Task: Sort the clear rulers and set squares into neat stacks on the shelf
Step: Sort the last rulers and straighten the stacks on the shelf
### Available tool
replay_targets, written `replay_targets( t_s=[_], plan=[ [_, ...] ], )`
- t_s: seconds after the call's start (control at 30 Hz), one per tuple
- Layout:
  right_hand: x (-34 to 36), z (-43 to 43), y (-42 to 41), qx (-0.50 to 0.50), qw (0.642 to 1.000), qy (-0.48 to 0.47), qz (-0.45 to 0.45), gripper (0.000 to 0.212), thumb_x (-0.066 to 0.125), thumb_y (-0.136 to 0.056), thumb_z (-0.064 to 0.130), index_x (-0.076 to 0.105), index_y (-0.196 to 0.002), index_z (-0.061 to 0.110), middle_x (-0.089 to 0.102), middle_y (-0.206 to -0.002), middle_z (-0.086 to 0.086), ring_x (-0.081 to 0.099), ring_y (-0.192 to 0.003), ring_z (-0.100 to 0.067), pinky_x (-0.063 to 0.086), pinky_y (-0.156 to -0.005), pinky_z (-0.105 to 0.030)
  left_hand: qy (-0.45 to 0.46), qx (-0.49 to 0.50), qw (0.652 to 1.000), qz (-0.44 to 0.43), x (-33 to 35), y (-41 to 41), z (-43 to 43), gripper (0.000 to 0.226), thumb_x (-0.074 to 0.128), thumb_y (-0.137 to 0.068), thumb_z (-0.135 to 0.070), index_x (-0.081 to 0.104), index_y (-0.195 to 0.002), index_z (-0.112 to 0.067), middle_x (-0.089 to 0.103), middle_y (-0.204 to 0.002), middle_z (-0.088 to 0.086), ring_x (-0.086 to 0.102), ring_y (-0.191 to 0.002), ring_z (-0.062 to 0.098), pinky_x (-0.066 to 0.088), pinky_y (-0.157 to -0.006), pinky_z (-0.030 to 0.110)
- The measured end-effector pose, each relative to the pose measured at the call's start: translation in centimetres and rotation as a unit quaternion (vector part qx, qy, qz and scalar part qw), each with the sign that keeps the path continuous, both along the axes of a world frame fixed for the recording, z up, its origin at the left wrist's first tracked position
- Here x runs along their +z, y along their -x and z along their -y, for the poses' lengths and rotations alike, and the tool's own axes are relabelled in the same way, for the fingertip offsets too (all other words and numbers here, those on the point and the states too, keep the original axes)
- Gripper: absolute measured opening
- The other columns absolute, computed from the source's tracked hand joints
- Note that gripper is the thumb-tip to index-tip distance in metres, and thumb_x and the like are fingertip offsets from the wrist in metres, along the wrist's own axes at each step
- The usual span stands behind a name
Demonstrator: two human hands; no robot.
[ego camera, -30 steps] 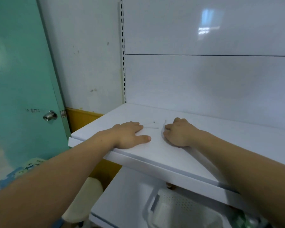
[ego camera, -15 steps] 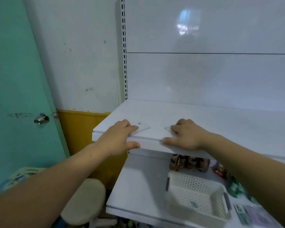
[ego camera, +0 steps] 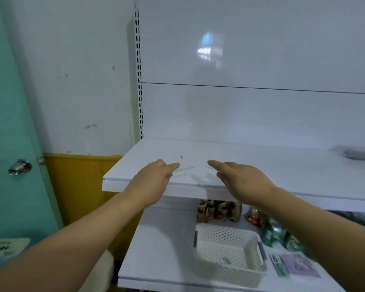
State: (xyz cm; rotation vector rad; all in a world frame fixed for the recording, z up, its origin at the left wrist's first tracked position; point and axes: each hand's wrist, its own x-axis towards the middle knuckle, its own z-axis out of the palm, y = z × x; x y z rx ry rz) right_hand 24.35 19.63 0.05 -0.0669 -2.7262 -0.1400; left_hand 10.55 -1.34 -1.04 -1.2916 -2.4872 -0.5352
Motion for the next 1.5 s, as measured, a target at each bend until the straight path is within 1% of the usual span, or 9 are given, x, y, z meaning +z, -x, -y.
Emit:
replay_targets(
  t_s=[0.13,0.27,0.5,0.67,0.77,1.03,1.2,1.37,1.5],
  plan=[
    [1.3,-0.8,-1.8,-0.050,0.997,-0.056,0.003,0.048,0.020,-0.102,0.037,0.013,-0.149,0.034,0.062,-0.095,0.000,0.052,-0.083,-0.023,0.034,-0.073,-0.033,-0.058,-0.052,0.991,0.109,0.3,-0.7,-2.4,0.042,0.044,-0.099,-0.029,0.043,-0.141,-0.021,0.046,-0.106,-0.005,0.049,-0.096,0.011,0.034,-0.083,0.019],
    [1.7,-1.9,-4.9,-0.096,0.995,0.016,0.004,0.047,0.022,-0.102,0.036,0.016,-0.149,0.035,0.057,-0.110,-0.006,0.055,-0.091,-0.029,0.046,-0.080,-0.040,-0.141,-0.096,0.958,0.229,0.3,-2.6,-5.2,0.035,0.049,-0.096,-0.019,0.056,-0.130,-0.022,0.056,-0.093,-0.010,0.053,-0.087,0.006,0.039,-0.084,0.020],
    [1.6,-7.3,-12.2,-0.218,0.975,0.020,0.027,0.062,0.022,-0.099,0.047,0.004,-0.152,0.021,0.041,-0.129,-0.010,0.039,-0.114,-0.027,0.038,-0.097,-0.039,-0.193,-0.144,0.904,0.354,0.9,-8.7,-12.1,0.032,0.057,-0.089,-0.012,0.062,-0.119,-0.024,0.068,-0.084,-0.002,0.063,-0.063,0.006,0.045,-0.058,0.016],
    [2.5,-12.8,-19.8,-0.267,0.963,0.029,0.036,0.069,0.030,-0.098,0.049,0.000,-0.152,0.017,0.033,-0.138,-0.009,0.035,-0.120,-0.027,0.033,-0.101,-0.035,-0.154,-0.193,0.922,0.298,2.3,-15.2,-19.6,0.031,0.051,-0.096,-0.023,0.054,-0.126,-0.025,0.059,-0.086,-0.002,0.056,-0.079,0.011,0.043,-0.071,0.023],
    [3.4,-16.3,-25.5,-0.295,0.952,0.076,0.028,0.070,0.038,-0.096,0.050,0.006,-0.152,0.023,0.033,-0.142,-0.006,0.046,-0.116,-0.028,0.039,-0.095,-0.035,-0.094,-0.217,0.935,0.263,2.7,-19.7,-24.8,0.041,0.042,-0.100,-0.031,0.042,-0.139,-0.021,0.057,-0.109,0.002,0.052,-0.100,0.016,0.036,-0.086,0.022],
    [3.4,-24.5,-39.4,-0.398,0.906,0.144,0.006,0.066,0.036,-0.099,0.043,0.002,-0.152,0.023,0.017,-0.155,-0.004,0.039,-0.131,-0.026,0.036,-0.105,-0.035,-0.039,-0.284,0.944,0.162,2.5,-31.2,-37.3,0.044,0.048,-0.096,-0.039,0.044,-0.135,-0.020,0.057,-0.087,0.001,0.052,-0.082,0.018,0.037,-0.071,0.029],
    [3.4,-29.1,-43.4,-0.420,0.894,0.150,-0.027,0.073,0.059,-0.090,0.039,0.021,-0.150,0.020,0.046,-0.139,-0.002,0.050,-0.116,-0.016,0.042,-0.092,-0.028,-0.034,-0.295,0.948,0.118,2.5,-34.4,-42.8,0.048,0.048,-0.096,-0.039,0.043,-0.138,-0.017,0.056,-0.124,0.009,0.053,-0.109,0.024,0.039,-0.087,0.030],
    [2.7,-34.5,-43.7,-0.422,0.887,0.180,-0.054,0.072,0.058,-0.090,0.044,0.019,-0.150,0.035,0.038,-0.139,-0.005,0.050,-0.113,-0.019,0.044,-0.090,-0.030,-0.014,-0.297,0.954,0.047,2.4,-34.4,-48.5,0.048,0.049,-0.094,-0.043,0.047,-0.135,-0.020,0.050,-0.128,0.004,0.047,-0.118,0.023,0.040,-0.097,0.035],
    [2.2,-40.5,-42.6,-0.427,0.884,0.183,-0.060,0.070,0.059,-0.089,0.043,0.025,-0.149,0.025,0.050,-0.126,0.000,0.048,-0.098,-0.011,0.043,-0.082,-0.027,-0.014,-0.293,0.956,0.003,2.9,-33.2,-54.2,0.048,0.049,-0.094,-0.045,0.049,-0.135,-0.020,0.050,-0.128,0.005,0.044,-0.121,0.025,0.038,-0.099,0.038]
  ],
)
